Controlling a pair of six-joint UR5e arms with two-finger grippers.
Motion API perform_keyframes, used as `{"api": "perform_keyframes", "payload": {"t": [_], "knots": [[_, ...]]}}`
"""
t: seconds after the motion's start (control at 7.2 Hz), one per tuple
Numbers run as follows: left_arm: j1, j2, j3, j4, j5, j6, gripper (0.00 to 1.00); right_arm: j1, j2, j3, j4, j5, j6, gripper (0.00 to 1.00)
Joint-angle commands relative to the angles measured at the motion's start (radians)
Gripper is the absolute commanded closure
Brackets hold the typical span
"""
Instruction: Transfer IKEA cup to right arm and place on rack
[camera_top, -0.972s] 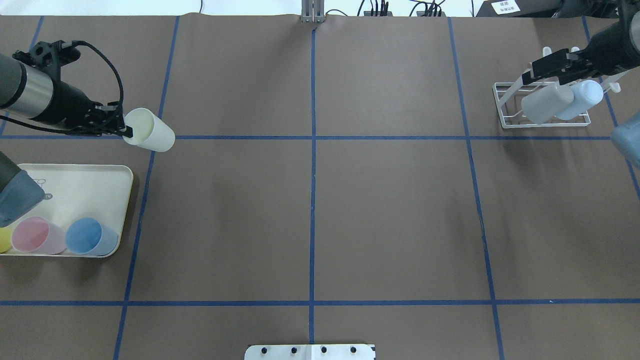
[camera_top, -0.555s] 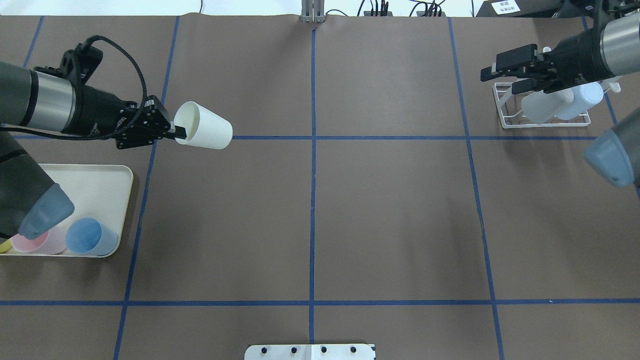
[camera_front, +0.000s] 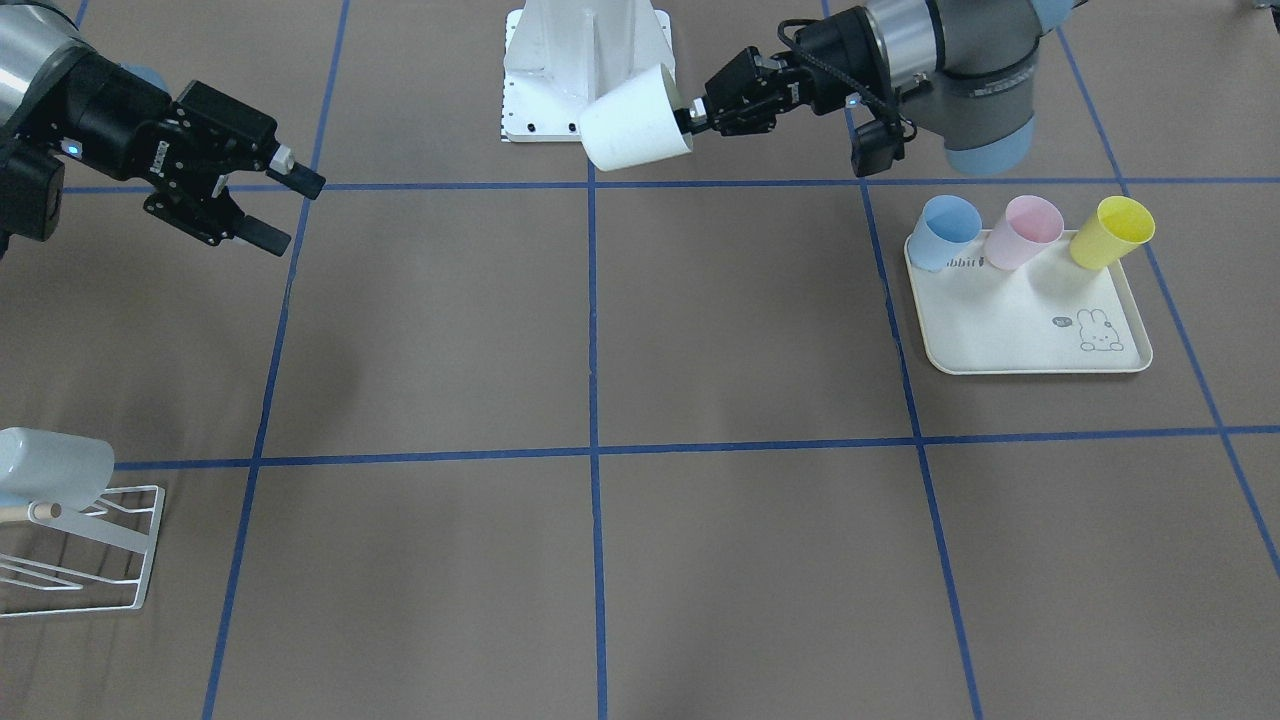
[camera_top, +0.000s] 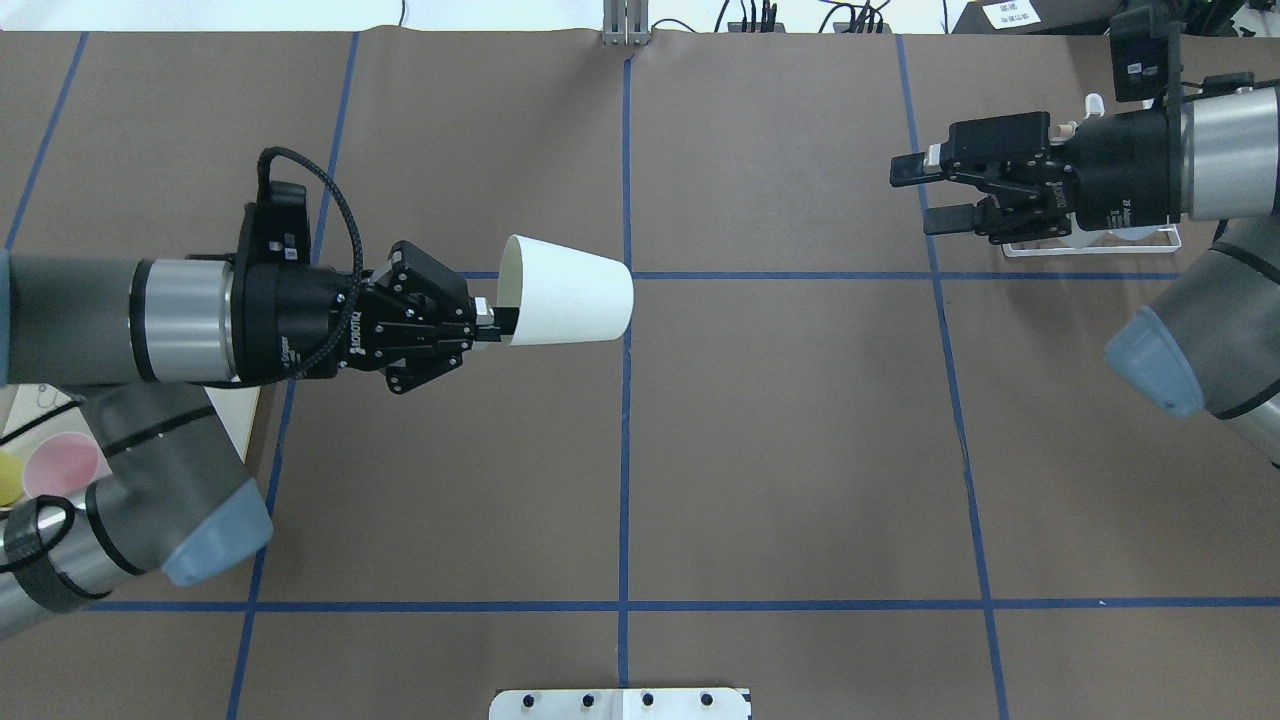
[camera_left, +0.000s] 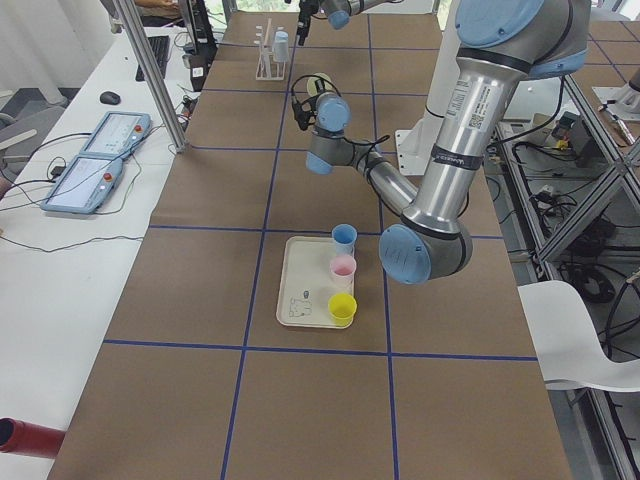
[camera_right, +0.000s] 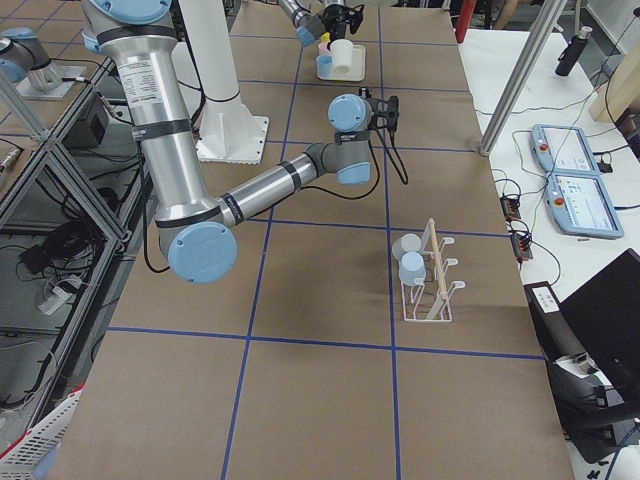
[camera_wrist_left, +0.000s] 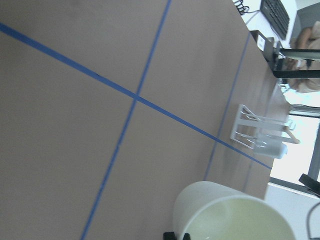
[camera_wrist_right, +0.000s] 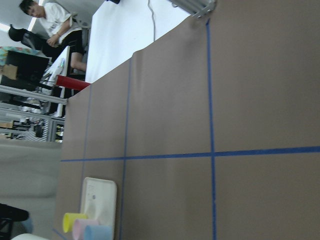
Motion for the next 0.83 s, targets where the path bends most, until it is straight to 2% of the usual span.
{"api": "perform_keyframes", "payload": {"t": [0.0,0.14,0.28,0.42,0.69], "knots": [[0.126,-0.002,0.016,-0.194,0.172,-0.044,1.00,-0.100,0.014,-0.003,0.268,-0.159,0.226,0.02],[0.165,-0.003,0.051,-0.292,0.230,-0.061,1.00,-0.170,0.012,-0.006,0.389,-0.265,0.297,0.02],[0.214,-0.013,0.069,-0.360,0.305,-0.063,1.00,-0.238,0.014,0.000,0.441,-0.342,0.303,0.02],[0.239,-0.014,0.074,-0.376,0.348,-0.063,1.00,-0.298,0.023,0.017,0.450,-0.391,0.303,0.02],[0.240,-0.013,0.105,-0.382,0.340,-0.049,1.00,-0.352,0.081,0.017,0.446,-0.443,0.308,0.04]]}}
